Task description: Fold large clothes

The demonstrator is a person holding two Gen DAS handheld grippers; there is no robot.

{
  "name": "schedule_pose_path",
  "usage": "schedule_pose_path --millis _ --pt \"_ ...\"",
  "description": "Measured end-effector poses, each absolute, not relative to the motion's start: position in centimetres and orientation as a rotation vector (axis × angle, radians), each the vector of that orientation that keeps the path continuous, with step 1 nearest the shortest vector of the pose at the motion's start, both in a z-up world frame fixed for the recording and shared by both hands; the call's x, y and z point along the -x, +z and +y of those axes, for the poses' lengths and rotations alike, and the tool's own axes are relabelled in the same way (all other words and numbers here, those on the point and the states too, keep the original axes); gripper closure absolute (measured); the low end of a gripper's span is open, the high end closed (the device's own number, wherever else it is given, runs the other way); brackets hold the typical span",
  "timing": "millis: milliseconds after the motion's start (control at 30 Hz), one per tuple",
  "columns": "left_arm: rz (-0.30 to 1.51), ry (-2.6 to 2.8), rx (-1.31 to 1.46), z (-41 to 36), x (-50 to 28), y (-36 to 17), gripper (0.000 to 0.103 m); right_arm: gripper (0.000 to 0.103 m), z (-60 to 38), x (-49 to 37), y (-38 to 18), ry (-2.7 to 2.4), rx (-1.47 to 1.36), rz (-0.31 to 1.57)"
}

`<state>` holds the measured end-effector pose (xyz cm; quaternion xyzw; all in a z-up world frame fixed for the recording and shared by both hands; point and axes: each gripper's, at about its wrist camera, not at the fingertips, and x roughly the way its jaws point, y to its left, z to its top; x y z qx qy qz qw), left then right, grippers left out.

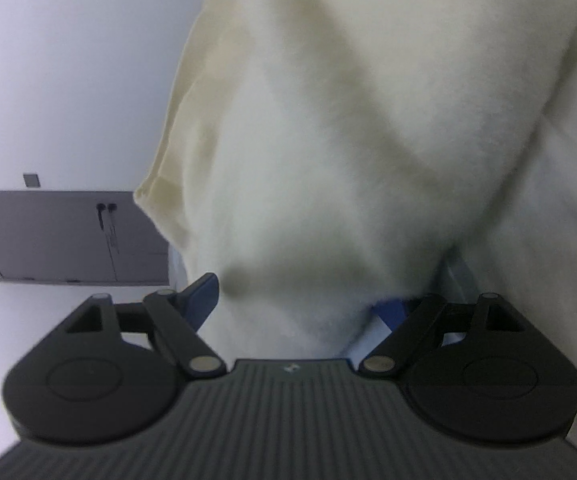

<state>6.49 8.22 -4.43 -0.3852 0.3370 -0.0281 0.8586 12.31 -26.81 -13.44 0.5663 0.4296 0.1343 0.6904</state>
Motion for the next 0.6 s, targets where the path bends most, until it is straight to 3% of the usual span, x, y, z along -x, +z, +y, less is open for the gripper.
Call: schedule_pose_path --millis 67,300,600 --pt "0.721 -0.047 0.898 8.6 -5.8 -5.2 0.018 0.018 -26.8 -12.1 -13.1 0.309 -1.261 0.952" --pt "0.838 -0.041 1.184 9.9 -6.2 -10.5 0.017 0.018 -27.3 -11.2 -12.3 0.316 -1.286 0.911" --pt "0.68 0.059 1.331 11.0 -7.0 -13.6 0.02 0.02 -29.9 -10.1 -12.4 0.059 -1.248 0.831"
